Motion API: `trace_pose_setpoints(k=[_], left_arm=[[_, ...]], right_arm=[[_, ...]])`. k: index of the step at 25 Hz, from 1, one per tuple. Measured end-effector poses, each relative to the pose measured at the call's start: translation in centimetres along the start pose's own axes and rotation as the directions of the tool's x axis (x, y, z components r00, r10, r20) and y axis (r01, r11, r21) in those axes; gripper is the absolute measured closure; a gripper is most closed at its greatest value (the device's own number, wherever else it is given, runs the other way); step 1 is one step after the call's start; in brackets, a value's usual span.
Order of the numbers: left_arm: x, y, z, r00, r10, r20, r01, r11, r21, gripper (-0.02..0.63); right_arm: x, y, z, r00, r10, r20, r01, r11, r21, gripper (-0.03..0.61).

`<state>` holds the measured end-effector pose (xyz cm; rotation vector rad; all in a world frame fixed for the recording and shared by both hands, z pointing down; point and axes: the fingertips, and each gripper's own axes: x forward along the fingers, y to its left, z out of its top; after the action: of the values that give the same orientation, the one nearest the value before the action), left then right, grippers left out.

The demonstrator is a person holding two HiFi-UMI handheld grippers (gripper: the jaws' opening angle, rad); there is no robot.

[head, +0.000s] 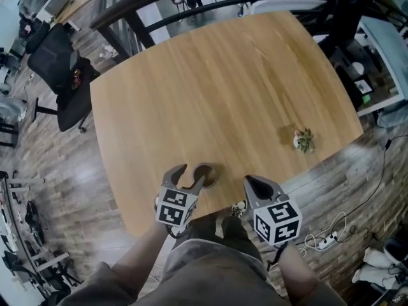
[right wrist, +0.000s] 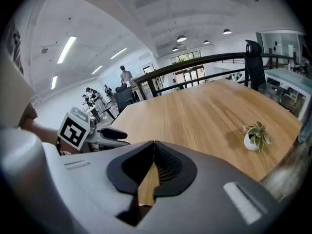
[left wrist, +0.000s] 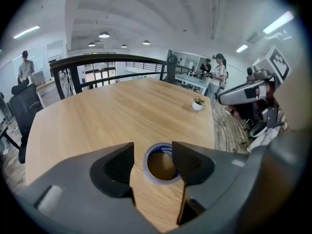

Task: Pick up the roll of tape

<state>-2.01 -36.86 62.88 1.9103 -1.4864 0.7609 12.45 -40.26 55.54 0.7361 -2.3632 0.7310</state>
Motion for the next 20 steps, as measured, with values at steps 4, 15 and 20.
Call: trace_pose_setpoints(k=[4,15,20], left_arm=[[1.7,0.2,-1.6,0.999,0.008,-0.034,-0.008,1.0,-0.009,0.374],[5.0,0.3,-4.8,0.989,-0.028,-0.143,0.031,0.999,0.014,0.413],[6.1,0.8,-5.7,0.983,-0.016,-0.184,0.022,0.999,0.034,0.476]], right_arm=[[0.8,-0.1,-0.3,1.0,0.014,-0.012,-0.014,1.0,0.014,0.568],[2.7,-0.8,-1.5,0.998,0.026,-0.052,-0.026,1.0,-0.001,0.568],[2.8,-0.9,-1.6,0.998,0.016,-0.058,-0.016,1.0,0.006,0.568]])
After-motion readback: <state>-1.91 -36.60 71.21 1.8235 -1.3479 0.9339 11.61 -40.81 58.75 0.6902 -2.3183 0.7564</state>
